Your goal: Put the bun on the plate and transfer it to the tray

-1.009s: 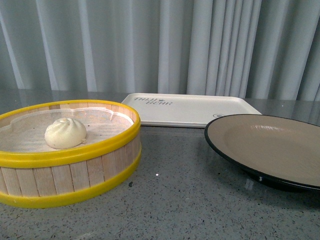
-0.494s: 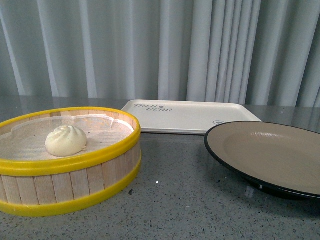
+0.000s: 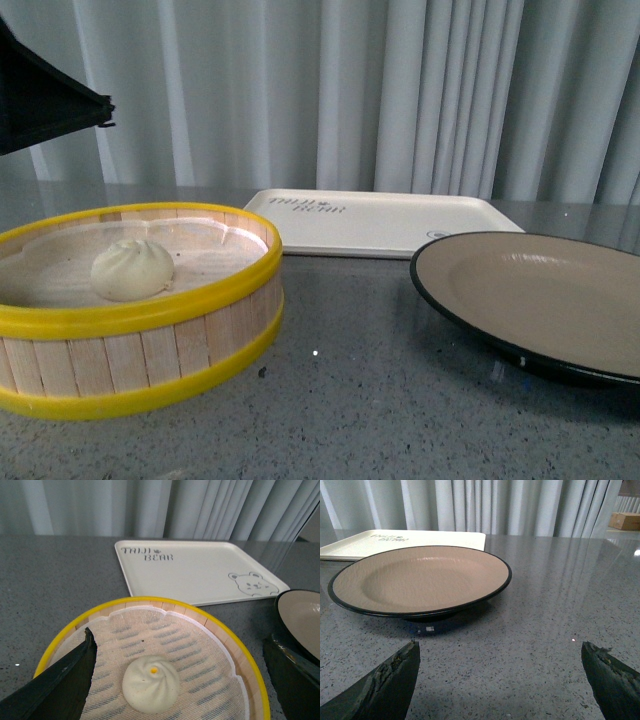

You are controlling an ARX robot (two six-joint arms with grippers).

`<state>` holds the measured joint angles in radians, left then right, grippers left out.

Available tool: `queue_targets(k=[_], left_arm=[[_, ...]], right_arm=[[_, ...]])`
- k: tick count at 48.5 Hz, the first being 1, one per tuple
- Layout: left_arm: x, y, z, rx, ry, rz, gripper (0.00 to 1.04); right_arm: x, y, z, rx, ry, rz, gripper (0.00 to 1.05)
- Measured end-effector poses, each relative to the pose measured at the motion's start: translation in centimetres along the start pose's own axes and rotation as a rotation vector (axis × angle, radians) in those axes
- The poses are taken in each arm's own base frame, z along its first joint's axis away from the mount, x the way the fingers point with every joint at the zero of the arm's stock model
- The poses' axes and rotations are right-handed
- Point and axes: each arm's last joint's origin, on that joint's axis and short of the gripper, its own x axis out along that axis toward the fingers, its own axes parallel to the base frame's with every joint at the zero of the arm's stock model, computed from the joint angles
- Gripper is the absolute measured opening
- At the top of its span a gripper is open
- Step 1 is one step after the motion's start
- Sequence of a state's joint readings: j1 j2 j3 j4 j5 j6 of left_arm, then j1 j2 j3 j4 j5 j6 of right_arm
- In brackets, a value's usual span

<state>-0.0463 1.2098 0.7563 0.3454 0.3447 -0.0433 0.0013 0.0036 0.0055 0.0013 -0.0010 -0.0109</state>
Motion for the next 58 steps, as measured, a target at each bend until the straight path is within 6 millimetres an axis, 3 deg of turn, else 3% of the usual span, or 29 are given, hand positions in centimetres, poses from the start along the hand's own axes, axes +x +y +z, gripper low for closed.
queue_targets(k=[12, 29, 58], left_arm=[[3.2, -1.1, -1.4, -0.006, 0.195, -0.02, 0.98], [5.5, -1.7, -2.1, 0.056, 0.206, 0.071, 0.98], [7.4, -0.6, -3.3, 0.086, 0.297, 0.132, 0.98]], right_arm=[[0.0, 0.0, 0.0, 0.0, 0.0, 0.0, 0.96], [0.0, 0.0, 0.0, 0.0, 0.0, 0.0, 0.96], [0.0, 0.0, 0.0, 0.0, 0.0, 0.0, 0.96]])
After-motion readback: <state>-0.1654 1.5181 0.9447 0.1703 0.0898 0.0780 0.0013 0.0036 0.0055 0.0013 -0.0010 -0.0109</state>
